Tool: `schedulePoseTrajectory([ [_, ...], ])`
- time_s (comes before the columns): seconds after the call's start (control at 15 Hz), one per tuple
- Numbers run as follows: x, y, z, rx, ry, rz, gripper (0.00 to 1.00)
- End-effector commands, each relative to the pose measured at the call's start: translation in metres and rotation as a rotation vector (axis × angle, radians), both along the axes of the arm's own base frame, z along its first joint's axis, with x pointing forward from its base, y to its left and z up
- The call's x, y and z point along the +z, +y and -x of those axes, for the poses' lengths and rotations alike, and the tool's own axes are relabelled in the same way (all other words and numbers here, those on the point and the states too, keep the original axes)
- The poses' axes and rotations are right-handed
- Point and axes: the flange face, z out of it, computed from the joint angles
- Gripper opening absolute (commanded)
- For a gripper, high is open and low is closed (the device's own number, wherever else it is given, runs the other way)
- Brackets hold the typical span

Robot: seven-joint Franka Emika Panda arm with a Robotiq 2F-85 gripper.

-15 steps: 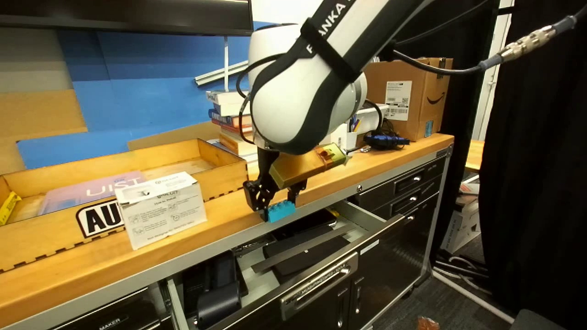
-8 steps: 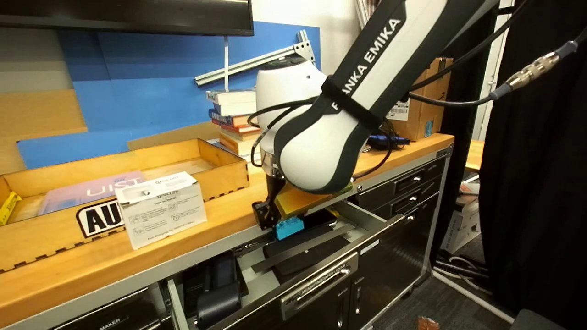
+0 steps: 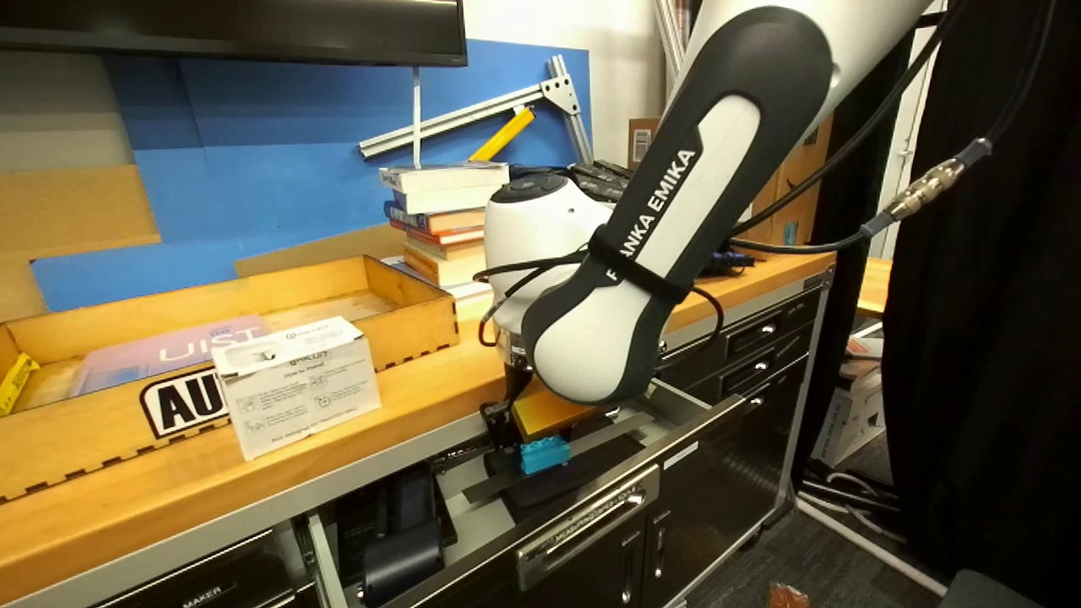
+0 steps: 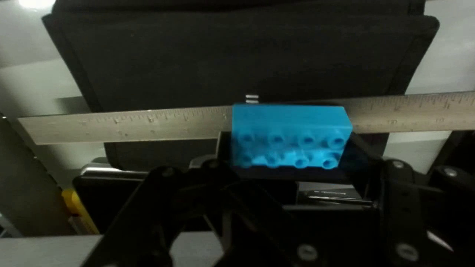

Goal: Put the blue object inside the drawer then close the drawer.

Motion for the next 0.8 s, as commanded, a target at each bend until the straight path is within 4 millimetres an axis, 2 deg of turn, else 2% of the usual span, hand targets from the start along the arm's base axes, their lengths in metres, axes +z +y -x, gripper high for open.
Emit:
schedulePoseTrajectory([
  [0.0,0.008,0.005,-0.006,-0.013,-0.034,-0.027,0.95],
  [0.07,0.020,0.003,0.001,-0.007,-0.027,-0.026,1.00],
  [0.2,0.042,-0.001,0.015,-0.008,-0.030,-0.009,1.00],
  [0.4,0.075,-0.007,0.047,0.000,-0.011,0.002,1.00],
  [0.47,0.079,-0.008,0.059,0.012,0.049,0.007,1.00],
  [0.73,0.074,-0.022,0.104,0.011,0.321,0.024,1.00],
])
